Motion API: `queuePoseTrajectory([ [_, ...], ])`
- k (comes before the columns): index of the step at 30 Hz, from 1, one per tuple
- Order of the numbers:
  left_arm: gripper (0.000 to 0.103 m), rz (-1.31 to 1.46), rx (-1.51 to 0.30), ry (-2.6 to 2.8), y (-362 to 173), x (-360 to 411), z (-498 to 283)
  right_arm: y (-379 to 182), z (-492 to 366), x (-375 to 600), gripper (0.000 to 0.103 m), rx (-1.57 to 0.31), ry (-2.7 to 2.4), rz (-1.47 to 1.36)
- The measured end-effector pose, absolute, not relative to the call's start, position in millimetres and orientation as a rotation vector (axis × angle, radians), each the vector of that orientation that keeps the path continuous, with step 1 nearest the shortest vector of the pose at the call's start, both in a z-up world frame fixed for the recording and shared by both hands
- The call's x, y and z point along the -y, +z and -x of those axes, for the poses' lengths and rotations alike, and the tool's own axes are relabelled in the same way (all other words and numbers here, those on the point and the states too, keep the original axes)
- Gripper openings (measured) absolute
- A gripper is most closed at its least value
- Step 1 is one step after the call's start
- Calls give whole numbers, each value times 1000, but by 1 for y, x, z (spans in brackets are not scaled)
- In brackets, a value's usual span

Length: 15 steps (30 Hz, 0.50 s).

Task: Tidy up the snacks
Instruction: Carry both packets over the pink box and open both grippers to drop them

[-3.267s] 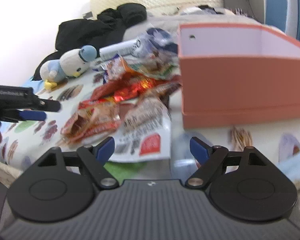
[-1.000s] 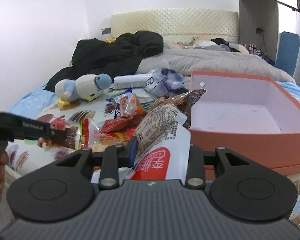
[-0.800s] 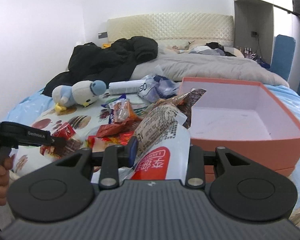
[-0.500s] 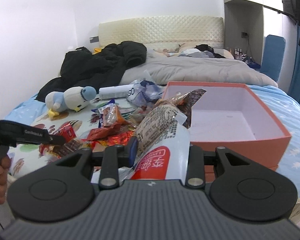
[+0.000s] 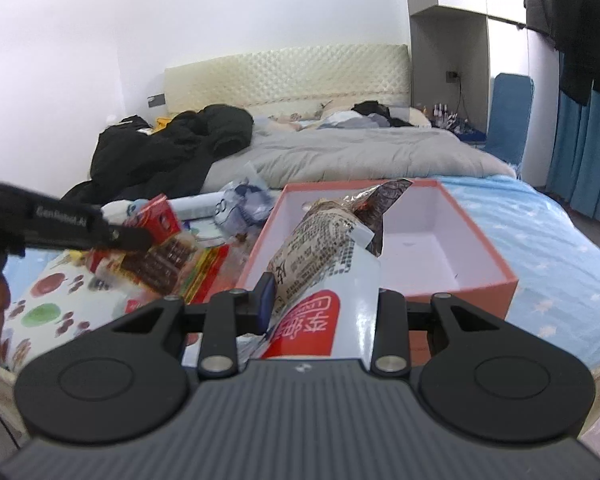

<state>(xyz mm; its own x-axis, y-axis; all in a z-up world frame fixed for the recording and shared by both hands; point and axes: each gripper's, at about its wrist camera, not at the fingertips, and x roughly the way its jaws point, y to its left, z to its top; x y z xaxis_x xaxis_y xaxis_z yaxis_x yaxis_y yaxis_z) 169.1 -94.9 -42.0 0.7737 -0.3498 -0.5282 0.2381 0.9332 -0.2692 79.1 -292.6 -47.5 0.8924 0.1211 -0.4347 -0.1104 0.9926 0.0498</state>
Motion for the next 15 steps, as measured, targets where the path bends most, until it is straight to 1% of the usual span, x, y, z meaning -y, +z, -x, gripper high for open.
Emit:
queuePoseTrajectory([
  [4,18,158,-585,-354,-30,122,-195,-39,-94,305,38,-423,106,-24],
  [8,18,165,-600,-371,-26,143,-233,-35,-122,319,38,-423,96,-43],
  [15,18,161,-733,-378,-43,170,-324,-47,-188,341,38,-495,62,-20],
])
